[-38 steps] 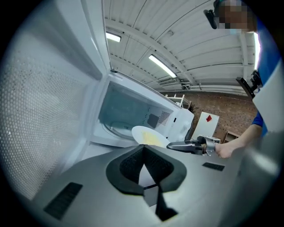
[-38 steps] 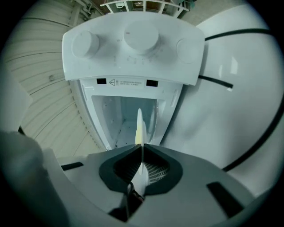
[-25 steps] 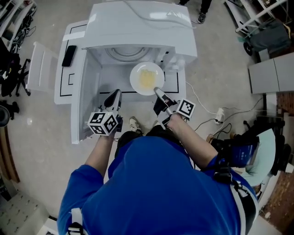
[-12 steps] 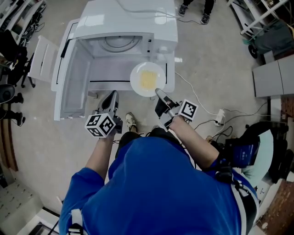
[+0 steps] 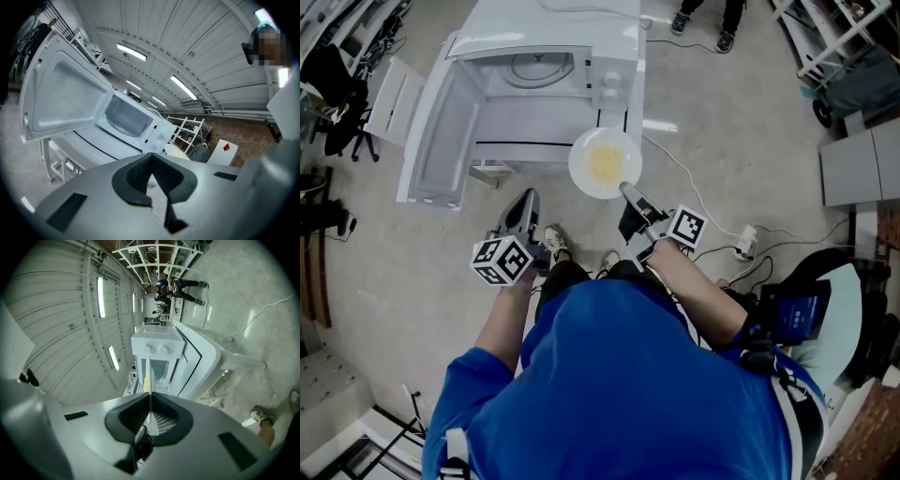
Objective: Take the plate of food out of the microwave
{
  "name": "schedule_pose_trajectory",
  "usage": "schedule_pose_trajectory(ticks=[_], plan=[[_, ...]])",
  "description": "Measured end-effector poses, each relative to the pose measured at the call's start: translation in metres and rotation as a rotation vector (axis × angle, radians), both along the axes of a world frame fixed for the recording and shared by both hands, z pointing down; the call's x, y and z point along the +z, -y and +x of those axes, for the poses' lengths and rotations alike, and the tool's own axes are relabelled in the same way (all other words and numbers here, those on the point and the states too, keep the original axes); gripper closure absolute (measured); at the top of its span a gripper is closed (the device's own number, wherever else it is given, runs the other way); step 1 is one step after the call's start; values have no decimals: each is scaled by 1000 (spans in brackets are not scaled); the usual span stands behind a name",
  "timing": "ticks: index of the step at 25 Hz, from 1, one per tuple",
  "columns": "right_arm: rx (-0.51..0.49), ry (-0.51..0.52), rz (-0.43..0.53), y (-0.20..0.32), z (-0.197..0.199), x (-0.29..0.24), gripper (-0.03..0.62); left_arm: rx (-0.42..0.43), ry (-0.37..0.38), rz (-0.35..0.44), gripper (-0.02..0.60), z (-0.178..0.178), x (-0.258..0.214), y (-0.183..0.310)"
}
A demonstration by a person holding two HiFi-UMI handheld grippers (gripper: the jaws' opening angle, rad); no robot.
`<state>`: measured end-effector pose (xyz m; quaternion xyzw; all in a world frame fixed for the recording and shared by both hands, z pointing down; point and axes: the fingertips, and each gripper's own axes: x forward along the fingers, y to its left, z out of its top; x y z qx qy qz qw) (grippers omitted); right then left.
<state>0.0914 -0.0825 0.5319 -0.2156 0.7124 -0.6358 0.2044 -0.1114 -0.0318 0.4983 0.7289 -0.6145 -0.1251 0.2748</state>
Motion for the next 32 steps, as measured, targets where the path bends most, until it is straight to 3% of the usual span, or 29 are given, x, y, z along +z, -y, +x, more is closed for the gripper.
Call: schedule_pose_trajectory(ticks=[13, 32], plan=[[32, -9, 9, -34, 16, -10, 572, -24, -69, 36, 572, -13, -15, -20], [63, -17, 43, -46, -24, -25, 569, -22, -95, 52, 572, -65, -19, -39]])
